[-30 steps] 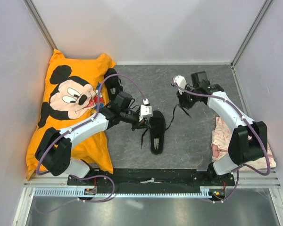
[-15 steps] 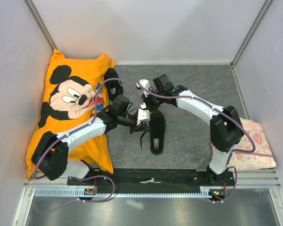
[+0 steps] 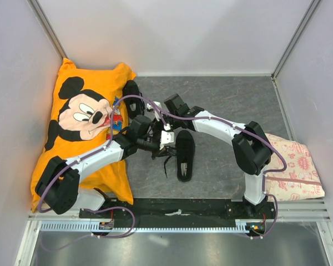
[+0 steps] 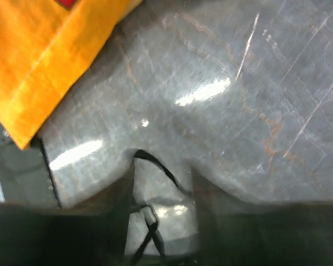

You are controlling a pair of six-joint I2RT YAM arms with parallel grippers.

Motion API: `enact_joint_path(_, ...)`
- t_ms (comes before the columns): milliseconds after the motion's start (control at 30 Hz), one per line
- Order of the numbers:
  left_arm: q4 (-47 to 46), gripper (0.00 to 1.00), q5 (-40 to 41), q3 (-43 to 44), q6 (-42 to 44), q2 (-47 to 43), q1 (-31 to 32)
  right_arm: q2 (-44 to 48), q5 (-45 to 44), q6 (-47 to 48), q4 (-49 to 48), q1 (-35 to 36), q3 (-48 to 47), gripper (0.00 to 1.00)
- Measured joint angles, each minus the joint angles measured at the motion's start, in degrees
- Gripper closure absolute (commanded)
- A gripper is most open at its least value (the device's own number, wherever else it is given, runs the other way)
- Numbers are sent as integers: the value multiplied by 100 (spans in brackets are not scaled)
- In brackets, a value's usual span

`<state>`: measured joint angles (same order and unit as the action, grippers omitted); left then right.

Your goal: Tie the shoes

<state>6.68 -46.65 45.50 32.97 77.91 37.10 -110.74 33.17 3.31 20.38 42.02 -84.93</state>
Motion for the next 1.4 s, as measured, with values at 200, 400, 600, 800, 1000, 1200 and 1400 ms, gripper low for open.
enact_joint_path(200, -59, 99, 4, -133, 2, -9, 0, 74, 101, 186, 420, -219, -9, 18)
enact_joint_path(400, -289, 98, 22, -142, -2, 9, 0, 767, 186, 619, 1349, -911, 0, 17)
enact_joint_path(600, -485, 98, 96, -142, -7, 136, 0, 1615, 470, 800, 2002, -1298, 356, 20)
enact_joint_path(800, -643, 98, 155, -120, -13, 289, 0, 1818, 901, 643, 2306, -1318, 1060, 22)
enact_joint_path(1000, -787, 98, 175, -39, -83, 463, 0, 1814, 1115, 431, 2361, -1327, 1305, 31)
enact_joint_path(1200, -894, 98, 177, 94, -114, 612, 0, 1757, 1266, 140, 2129, -1327, 1333, 42)
enact_joint_path(1400, -953, 98, 170, 151, -131, 669, 0, 1613, 1303, -24, 1954, -1327, 1333, 54)
